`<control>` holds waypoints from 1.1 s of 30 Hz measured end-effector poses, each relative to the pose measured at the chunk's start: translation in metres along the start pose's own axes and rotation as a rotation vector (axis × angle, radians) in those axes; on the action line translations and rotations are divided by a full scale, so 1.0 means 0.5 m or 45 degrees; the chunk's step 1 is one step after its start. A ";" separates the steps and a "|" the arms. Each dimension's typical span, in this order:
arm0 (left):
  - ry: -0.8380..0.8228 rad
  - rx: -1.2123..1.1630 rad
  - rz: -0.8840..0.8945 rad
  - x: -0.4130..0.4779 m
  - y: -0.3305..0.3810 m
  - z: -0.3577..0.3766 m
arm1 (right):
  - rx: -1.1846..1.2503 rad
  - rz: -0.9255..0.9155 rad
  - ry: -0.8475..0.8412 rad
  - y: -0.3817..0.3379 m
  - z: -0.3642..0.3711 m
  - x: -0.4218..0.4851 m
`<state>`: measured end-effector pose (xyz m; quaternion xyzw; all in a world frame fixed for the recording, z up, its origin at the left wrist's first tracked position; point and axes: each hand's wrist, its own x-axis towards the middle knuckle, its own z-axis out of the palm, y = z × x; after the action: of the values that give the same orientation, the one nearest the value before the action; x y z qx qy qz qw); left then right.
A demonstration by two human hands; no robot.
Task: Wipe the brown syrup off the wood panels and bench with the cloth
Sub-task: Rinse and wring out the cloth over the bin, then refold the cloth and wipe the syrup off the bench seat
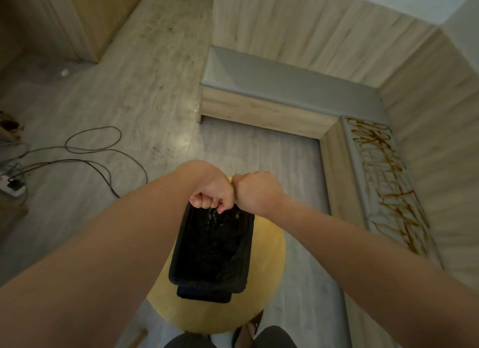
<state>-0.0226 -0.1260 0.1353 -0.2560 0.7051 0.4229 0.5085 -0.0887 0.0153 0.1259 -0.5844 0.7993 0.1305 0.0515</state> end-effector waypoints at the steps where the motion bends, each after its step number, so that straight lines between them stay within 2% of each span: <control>1: -0.008 0.000 -0.009 0.005 -0.003 -0.001 | -0.002 -0.002 -0.003 -0.002 0.003 0.003; 3: 0.028 0.007 -0.017 0.021 -0.007 0.005 | 0.012 -0.009 -0.029 -0.004 0.016 0.012; 4: 0.122 0.086 -0.009 0.034 -0.006 0.011 | 0.051 0.007 -0.047 0.000 0.023 0.016; 7: 0.658 0.492 0.157 0.067 0.005 0.047 | 0.424 0.060 -0.113 0.023 0.059 0.020; 9: 0.800 0.546 0.172 0.091 0.029 0.068 | 0.652 0.058 -0.136 0.054 0.086 0.001; 11: 0.769 0.457 0.174 0.105 0.049 0.077 | 0.798 0.066 -0.136 0.085 0.109 -0.023; 14: 0.741 0.244 0.314 0.134 0.132 0.084 | 1.028 0.157 -0.088 0.182 0.141 -0.077; 19: 0.880 -0.063 0.681 0.194 0.394 0.115 | 1.494 0.383 -0.020 0.448 0.174 -0.207; 22: 0.957 -0.017 0.809 0.242 0.576 0.143 | 1.825 0.556 0.132 0.614 0.204 -0.292; 27: 0.936 0.253 0.915 0.308 0.949 0.213 | 1.749 0.854 0.399 0.920 0.267 -0.467; 30: 0.957 0.366 0.958 0.336 1.100 0.242 | 1.718 0.961 0.501 1.050 0.276 -0.549; 33: 0.928 0.435 0.981 0.360 1.231 0.254 | 1.971 1.146 0.602 1.168 0.284 -0.608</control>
<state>-0.5093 0.3101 0.1581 -0.0234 0.9364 0.3421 0.0745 -0.5573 0.4987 0.1473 -0.0329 0.8051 -0.5546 0.2076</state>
